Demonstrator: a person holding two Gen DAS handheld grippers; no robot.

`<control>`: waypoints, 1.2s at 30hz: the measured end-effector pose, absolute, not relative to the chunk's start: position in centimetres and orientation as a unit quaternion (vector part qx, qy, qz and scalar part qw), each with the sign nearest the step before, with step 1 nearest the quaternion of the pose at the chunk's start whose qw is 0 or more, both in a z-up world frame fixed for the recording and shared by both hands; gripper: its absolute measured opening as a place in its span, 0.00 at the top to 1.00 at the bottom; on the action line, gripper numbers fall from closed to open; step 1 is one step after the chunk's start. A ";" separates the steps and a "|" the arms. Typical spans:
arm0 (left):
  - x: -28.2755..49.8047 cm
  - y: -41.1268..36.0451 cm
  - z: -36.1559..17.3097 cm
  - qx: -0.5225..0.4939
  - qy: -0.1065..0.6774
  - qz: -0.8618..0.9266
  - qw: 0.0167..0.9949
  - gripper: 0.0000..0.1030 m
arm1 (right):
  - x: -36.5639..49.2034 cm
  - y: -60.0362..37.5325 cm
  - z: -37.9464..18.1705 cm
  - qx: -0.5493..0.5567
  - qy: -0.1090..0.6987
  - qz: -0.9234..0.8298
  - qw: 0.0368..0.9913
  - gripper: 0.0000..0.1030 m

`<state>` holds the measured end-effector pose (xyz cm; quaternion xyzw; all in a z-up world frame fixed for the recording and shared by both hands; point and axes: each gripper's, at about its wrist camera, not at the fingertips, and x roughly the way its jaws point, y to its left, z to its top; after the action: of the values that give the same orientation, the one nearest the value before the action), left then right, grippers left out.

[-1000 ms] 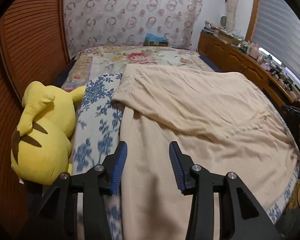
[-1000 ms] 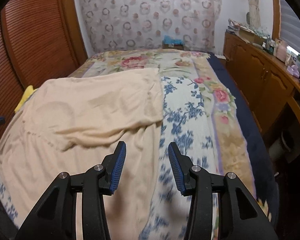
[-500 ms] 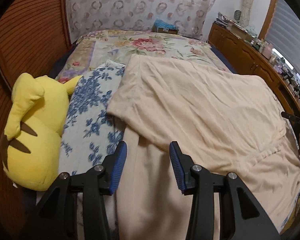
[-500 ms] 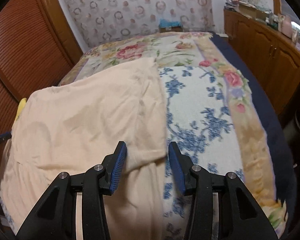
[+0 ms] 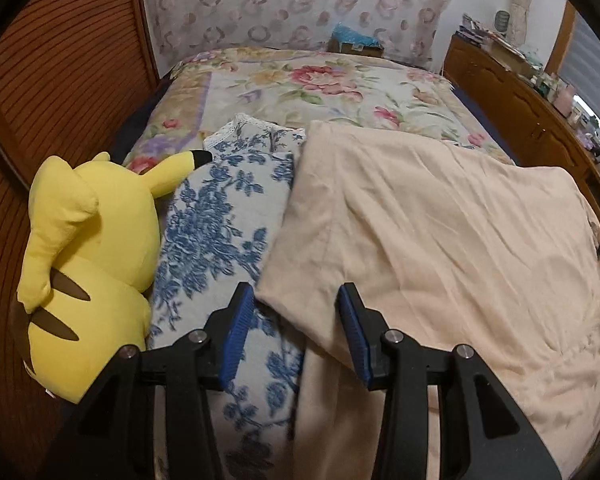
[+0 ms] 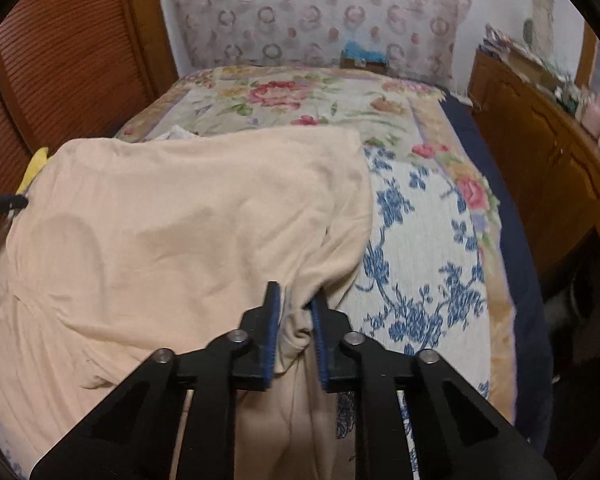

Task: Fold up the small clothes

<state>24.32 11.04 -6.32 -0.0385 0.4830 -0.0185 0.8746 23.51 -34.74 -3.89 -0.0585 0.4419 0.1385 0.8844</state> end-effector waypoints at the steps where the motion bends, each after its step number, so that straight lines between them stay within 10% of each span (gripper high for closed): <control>1: 24.4 11.2 -6.4 -0.043 0.484 -0.021 0.874 0.59 | 23.4 -34.7 -3.6 -0.062 0.435 0.141 0.887 0.94; 5: 24.5 11.0 -6.5 -0.031 0.484 -0.029 0.874 0.59 | 22.7 -34.3 -1.8 -0.044 0.402 0.186 0.895 0.98; 12: 24.3 9.9 -5.4 -0.019 0.465 -0.049 0.884 0.93 | 22.6 -33.4 -0.2 -0.059 0.392 0.187 0.899 1.00; 36: 14.8 10.2 4.8 0.007 0.328 -0.071 0.942 0.99 | 16.3 -36.5 7.3 -0.048 0.309 0.191 0.930 1.00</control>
<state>14.84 10.18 4.83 0.0066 0.3281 -0.0707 0.9420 16.29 -36.49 7.28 -0.0478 0.3091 0.1908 0.9305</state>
